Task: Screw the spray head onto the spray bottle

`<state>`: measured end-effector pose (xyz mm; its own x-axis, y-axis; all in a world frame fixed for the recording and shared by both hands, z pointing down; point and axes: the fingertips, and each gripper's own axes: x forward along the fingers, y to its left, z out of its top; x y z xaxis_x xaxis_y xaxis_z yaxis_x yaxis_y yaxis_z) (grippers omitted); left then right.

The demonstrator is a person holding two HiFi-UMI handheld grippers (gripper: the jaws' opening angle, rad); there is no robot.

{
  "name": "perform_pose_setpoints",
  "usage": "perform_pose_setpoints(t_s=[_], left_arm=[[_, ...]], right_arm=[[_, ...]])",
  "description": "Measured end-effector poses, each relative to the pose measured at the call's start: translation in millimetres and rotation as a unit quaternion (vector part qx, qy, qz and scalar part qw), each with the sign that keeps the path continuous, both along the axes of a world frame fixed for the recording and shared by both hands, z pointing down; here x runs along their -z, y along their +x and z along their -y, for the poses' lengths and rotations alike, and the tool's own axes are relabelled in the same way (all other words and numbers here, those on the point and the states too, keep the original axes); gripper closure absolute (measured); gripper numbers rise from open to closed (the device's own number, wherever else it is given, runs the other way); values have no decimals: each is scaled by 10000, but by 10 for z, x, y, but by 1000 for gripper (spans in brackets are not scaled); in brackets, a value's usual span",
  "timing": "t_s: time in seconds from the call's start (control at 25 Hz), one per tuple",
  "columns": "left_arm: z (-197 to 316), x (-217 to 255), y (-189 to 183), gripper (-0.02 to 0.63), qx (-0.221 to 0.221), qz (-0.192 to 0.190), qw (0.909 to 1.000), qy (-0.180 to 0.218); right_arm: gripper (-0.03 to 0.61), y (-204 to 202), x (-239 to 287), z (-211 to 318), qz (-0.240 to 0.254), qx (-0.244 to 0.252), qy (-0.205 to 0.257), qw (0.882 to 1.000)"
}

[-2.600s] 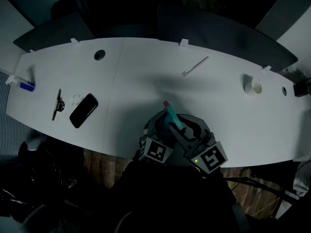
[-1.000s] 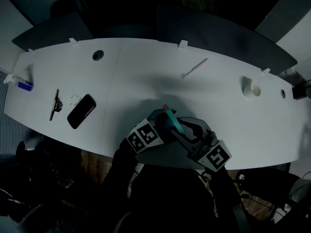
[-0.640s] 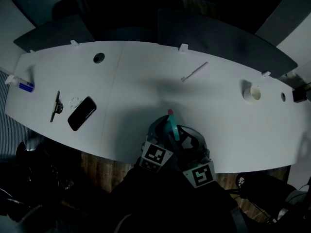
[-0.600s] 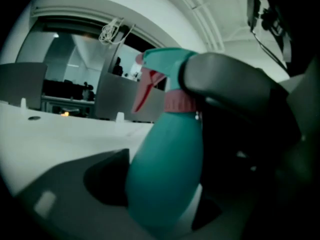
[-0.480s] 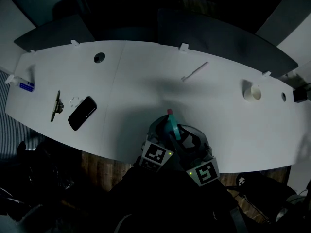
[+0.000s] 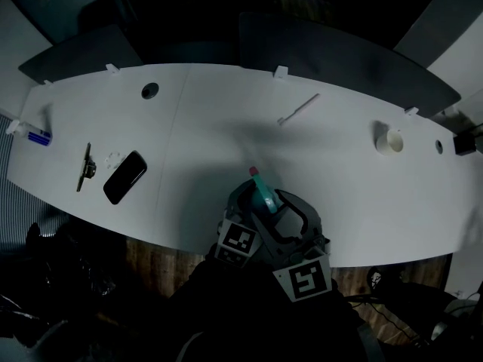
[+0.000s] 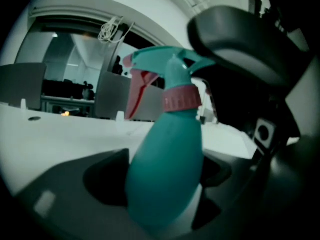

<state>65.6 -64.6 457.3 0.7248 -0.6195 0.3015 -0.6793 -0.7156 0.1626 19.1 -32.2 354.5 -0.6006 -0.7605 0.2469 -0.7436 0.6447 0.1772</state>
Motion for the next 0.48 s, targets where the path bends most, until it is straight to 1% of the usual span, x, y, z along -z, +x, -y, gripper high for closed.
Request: perform_pose_setpoints(t_s=[0.08, 0.2, 0.32, 0.36, 0.44, 0.48], left_arm=[[-2, -4, 8, 215, -4, 23, 10000, 1], [-6, -8, 21, 215, -4, 18, 10000, -9], [-8, 0, 18, 215, -15, 23, 10000, -14], [-9, 0, 17, 215, -19, 22, 10000, -20], [-9, -1, 19, 215, -26, 17, 10000, -22], [-9, -2, 18, 215, -27, 12, 10000, -17]], right_arm=[[385, -28, -42, 133, -200, -99, -124, 9997], [387, -61, -42, 231, -305, -59, -631, 9975], [387, -74, -80, 242, -776, -44, -1145, 9904], [387, -82, -96, 242, -897, -23, -1216, 9885], [388, -100, -105, 233, -958, 29, -1280, 9871], [428, -104, -99, 222, -968, 42, -1289, 9869]])
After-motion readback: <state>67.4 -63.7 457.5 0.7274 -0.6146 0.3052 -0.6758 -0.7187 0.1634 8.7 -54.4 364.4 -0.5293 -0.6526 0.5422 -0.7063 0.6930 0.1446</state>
